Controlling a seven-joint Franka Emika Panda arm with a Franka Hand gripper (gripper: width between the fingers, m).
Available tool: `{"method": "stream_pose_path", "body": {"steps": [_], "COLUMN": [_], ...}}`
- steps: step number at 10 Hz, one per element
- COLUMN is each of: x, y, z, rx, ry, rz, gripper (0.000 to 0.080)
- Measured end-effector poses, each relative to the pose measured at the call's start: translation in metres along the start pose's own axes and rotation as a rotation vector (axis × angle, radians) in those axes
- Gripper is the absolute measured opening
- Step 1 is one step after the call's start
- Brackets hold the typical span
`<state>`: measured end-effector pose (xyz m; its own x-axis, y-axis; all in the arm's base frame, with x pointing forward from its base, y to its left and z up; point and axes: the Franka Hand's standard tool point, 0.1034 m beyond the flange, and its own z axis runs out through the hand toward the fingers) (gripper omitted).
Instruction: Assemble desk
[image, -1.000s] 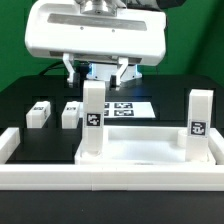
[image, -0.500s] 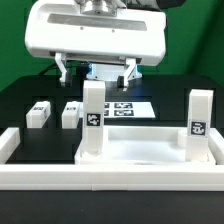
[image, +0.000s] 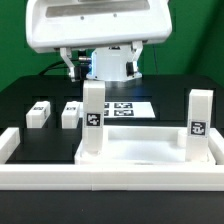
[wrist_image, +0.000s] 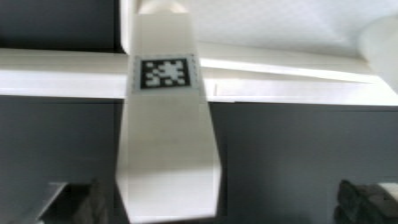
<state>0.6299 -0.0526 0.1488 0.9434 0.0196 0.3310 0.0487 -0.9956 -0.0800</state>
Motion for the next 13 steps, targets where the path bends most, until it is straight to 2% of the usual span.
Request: {"method": "stream_pose_path", "body": {"steps": [1,2,4,6,8,10,11,13], "x": [-0.006,-0.007,-0.011,-0.008,-0.006,-0.003,-0.003,-0.004], "y": [-0.005,-0.004,0.003,0.012,0.014,0.026,0.024,0.024], "z": [0.007,0.012,0.013,0.017,0.020,0.026,0.026,0.026], "rx": [0.021,0.022,0.015,0.001,-0.007,-0.027,-0.027,-0.028], "ry": [-0.071,-0.122,-0.212,-0.197,-0.180,-0.149,-0.150,-0.150], "rz": [0.019,0.019,0.016,0.024,0.024,0.022,0.034,0.060], "gripper": [0.0649,0.0649,0.0649,0.0649,0.0649,0.0649,0.0625,0.0357]}}
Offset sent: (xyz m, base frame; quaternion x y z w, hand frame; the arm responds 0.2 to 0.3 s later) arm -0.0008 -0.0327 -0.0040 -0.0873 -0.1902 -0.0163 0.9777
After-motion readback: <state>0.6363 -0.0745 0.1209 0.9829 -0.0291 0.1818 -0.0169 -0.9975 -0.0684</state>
